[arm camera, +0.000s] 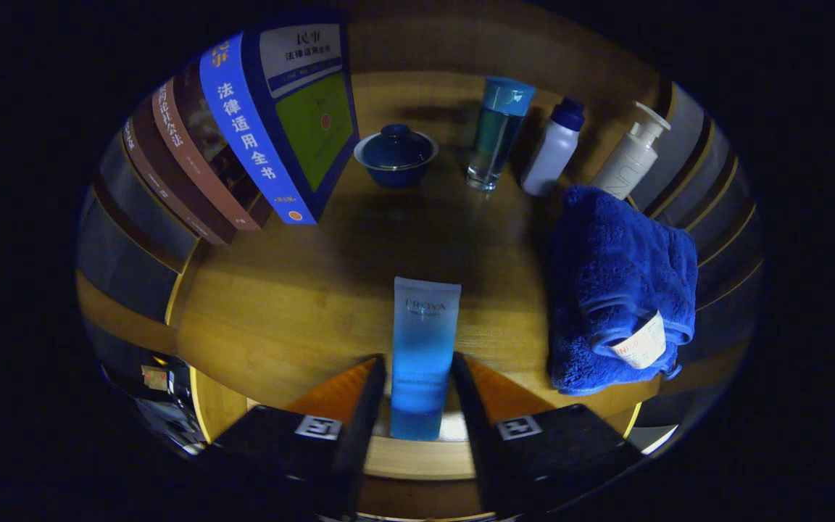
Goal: Pull open the drawer, take out the items inside it, and place them on the countertop above the cabinet.
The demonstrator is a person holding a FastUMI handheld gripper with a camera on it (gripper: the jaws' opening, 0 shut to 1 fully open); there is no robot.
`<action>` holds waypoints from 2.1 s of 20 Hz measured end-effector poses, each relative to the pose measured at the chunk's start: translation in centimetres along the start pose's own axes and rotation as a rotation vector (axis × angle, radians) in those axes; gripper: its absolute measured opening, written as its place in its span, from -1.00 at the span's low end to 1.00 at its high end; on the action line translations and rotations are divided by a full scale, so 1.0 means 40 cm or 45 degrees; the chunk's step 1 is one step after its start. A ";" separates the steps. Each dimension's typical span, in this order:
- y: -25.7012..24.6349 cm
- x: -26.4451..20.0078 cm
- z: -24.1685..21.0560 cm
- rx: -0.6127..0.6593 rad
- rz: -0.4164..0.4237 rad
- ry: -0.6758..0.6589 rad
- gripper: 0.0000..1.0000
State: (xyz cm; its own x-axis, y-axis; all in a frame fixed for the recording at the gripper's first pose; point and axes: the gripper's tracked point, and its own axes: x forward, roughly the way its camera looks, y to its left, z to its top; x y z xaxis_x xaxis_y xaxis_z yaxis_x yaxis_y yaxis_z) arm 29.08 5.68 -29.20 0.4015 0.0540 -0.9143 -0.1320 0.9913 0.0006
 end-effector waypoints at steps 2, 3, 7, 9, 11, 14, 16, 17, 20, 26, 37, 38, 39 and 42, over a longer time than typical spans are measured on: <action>-0.001 -0.017 0.007 0.000 0.005 -0.055 0.68; -0.001 -0.043 0.012 -0.002 0.011 -0.099 0.85; 0.033 -0.143 0.022 -0.002 0.082 -0.312 1.00; 0.044 -0.211 0.011 -0.007 0.106 -0.430 1.00; 0.068 -0.280 -0.007 -0.034 0.138 -0.547 1.00; 0.099 -0.389 -0.047 -0.038 0.181 -0.704 1.00; 0.101 -0.460 -0.071 -0.044 0.179 -0.835 1.00; 0.098 -0.494 -0.085 -0.055 0.171 -0.905 1.00; 0.097 -0.583 -0.156 -0.029 0.174 -1.080 1.00; 0.067 -0.632 -0.335 -0.027 0.117 -1.267 1.00; -0.002 -0.340 -0.576 0.057 -0.025 -1.180 0.99; -0.005 -0.311 -0.591 0.057 -0.030 -1.151 1.00; -0.006 -0.287 -0.599 0.066 -0.026 -1.132 1.00; -0.014 -0.236 -0.601 0.074 -0.045 -1.094 1.00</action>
State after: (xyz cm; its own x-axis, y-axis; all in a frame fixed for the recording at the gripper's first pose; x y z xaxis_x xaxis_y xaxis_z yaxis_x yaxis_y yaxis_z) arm 3.58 1.71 -30.31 0.9542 0.0724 -0.2903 -0.0695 0.9974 0.0203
